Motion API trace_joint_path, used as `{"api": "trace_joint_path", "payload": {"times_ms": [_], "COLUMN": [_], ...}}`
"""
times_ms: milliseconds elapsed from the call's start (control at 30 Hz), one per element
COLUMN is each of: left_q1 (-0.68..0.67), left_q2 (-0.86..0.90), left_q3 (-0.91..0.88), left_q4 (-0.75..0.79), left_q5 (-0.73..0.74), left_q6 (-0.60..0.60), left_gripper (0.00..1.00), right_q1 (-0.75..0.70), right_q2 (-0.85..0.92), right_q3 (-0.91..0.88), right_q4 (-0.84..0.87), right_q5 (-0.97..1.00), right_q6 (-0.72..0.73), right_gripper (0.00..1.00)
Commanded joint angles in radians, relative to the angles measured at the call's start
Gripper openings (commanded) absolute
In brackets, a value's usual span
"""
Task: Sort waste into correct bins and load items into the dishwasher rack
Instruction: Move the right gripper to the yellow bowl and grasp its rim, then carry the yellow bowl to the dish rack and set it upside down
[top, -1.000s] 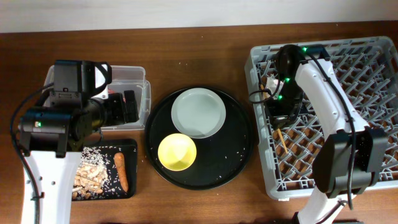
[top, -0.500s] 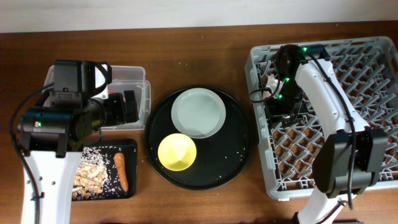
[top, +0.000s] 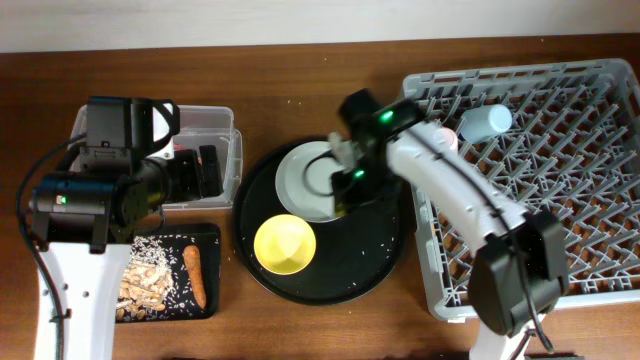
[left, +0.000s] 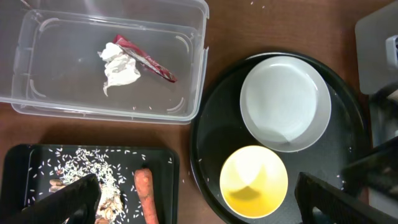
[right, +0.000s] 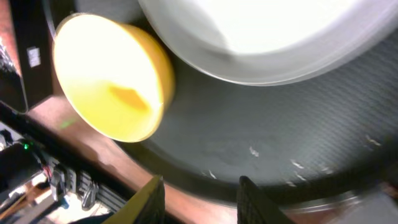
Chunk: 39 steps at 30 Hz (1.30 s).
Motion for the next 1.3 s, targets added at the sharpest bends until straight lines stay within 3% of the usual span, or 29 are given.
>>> {"api": "trace_joint_path", "payload": {"times_ms": [0, 133, 233, 533, 767, 867, 1000, 1267], "left_q1": [0.005, 0.005, 0.005, 0.005, 0.005, 0.005, 0.005, 0.005], "left_q2": [0.002, 0.002, 0.002, 0.002, 0.002, 0.002, 0.002, 0.002], "left_q3": [0.002, 0.002, 0.002, 0.002, 0.002, 0.002, 0.002, 0.002], "left_q4": [-0.001, -0.001, -0.001, -0.001, -0.001, -0.001, -0.001, -0.001], "left_q5": [-0.004, -0.004, -0.004, -0.004, -0.004, -0.004, -0.004, -0.004], "left_q6": [-0.013, -0.013, -0.013, -0.013, -0.013, -0.013, -0.013, -0.013], "left_gripper": [0.99, 0.99, 0.99, 0.99, 0.99, 0.99, 0.99, 0.99], "right_q1": [0.13, 0.24, 0.257, 0.267, 0.29, 0.344, 0.414, 0.439], "right_q2": [-0.009, -0.008, -0.008, -0.008, -0.008, -0.008, -0.008, -0.007], "right_q3": [-0.084, -0.172, -0.179, -0.179, -0.179, -0.186, -0.245, -0.37], "right_q4": [0.127, 0.275, 0.288, 0.322, 0.379, 0.439, 0.537, 0.767], "right_q5": [-0.014, 0.042, 0.134, 0.154, -0.041, -0.032, 0.136, 0.136], "right_q6": [0.108, 0.121, 0.12, 0.121, 0.121, 0.121, 0.214, 0.214], "right_gripper": [0.37, 0.37, 0.37, 0.38, 0.37, 0.37, 0.37, 0.41]}}
